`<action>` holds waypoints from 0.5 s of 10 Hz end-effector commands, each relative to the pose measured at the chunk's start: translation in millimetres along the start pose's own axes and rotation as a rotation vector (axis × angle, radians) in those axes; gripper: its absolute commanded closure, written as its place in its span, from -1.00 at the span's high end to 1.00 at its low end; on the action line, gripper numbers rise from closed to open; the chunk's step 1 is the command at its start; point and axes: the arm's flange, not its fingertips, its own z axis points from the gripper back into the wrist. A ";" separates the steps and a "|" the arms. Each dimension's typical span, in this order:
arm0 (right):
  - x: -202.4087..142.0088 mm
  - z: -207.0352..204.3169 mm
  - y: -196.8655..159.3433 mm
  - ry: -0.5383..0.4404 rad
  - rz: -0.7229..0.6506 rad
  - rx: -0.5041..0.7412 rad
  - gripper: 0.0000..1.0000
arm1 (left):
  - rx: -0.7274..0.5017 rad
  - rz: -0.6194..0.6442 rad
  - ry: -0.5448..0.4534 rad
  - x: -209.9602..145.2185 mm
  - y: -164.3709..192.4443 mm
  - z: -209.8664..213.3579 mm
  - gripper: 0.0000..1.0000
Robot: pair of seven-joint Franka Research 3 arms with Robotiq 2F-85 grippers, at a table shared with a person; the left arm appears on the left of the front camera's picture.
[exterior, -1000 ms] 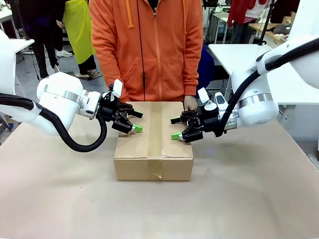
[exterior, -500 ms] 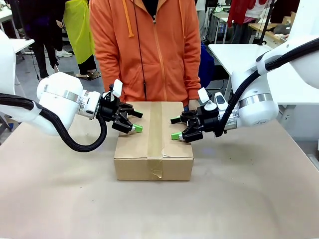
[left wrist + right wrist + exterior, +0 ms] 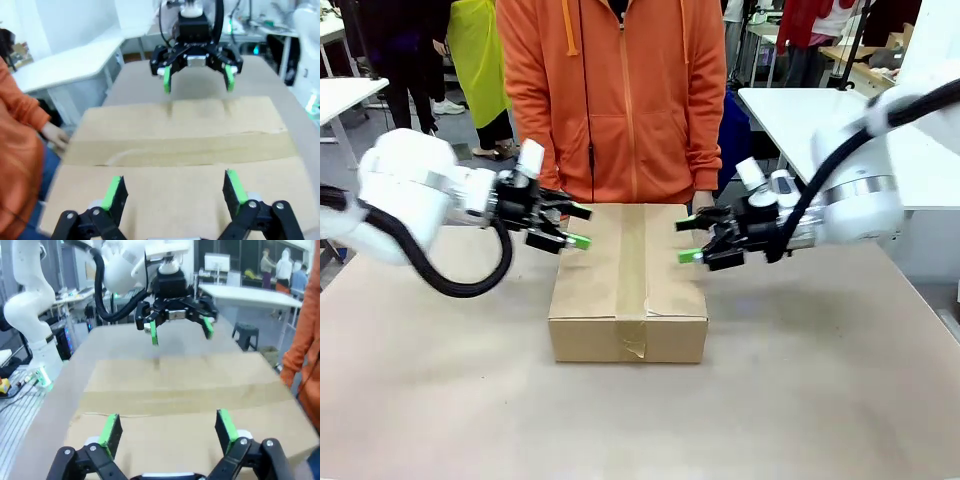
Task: Pack the gift set into the box.
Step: Press and hold the closed box until the human finishes sealing it.
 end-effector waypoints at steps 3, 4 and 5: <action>-0.5 152.1 60.2 -0.186 0.018 -0.172 1.00 | 0.329 -0.034 -0.292 -43.1 -70.7 165.3 1.00; -29.2 181.9 65.7 -0.241 -0.044 -0.310 1.00 | 0.455 0.040 -0.390 -72.4 -77.0 188.7 1.00; -52.3 191.8 62.8 -0.263 -0.095 -0.404 1.00 | 0.528 0.133 -0.447 -94.4 -71.7 195.6 1.00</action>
